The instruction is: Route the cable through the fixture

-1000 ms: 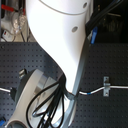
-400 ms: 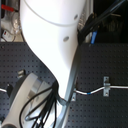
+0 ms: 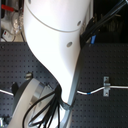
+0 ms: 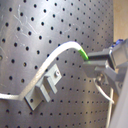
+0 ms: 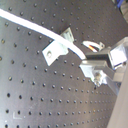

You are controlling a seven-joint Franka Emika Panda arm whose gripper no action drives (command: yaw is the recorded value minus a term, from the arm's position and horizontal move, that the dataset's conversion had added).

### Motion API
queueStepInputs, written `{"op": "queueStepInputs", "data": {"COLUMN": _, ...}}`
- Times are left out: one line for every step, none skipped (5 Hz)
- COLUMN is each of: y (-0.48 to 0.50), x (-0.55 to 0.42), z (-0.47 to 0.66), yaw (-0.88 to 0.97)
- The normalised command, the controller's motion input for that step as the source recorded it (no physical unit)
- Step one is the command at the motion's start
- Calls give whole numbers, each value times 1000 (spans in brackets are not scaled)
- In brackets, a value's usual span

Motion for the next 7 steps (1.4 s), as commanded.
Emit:
{"op": "queueStepInputs", "data": {"y": -67, "x": 86, "z": 105, "yaw": 788}}
{"op": "queueStepInputs", "data": {"y": -104, "x": -21, "z": 47, "yaw": 774}}
{"op": "queueStepInputs", "data": {"y": -163, "x": -86, "z": 81, "yaw": 634}}
{"op": "queueStepInputs", "data": {"y": -239, "x": -203, "z": 134, "yaw": 391}}
{"op": "queueStepInputs", "data": {"y": -148, "x": -256, "z": 141, "yaw": 243}}
{"op": "queueStepInputs", "data": {"y": -133, "x": -275, "z": 148, "yaw": 203}}
{"op": "queueStepInputs", "data": {"y": -116, "x": -276, "z": 133, "yaw": 186}}
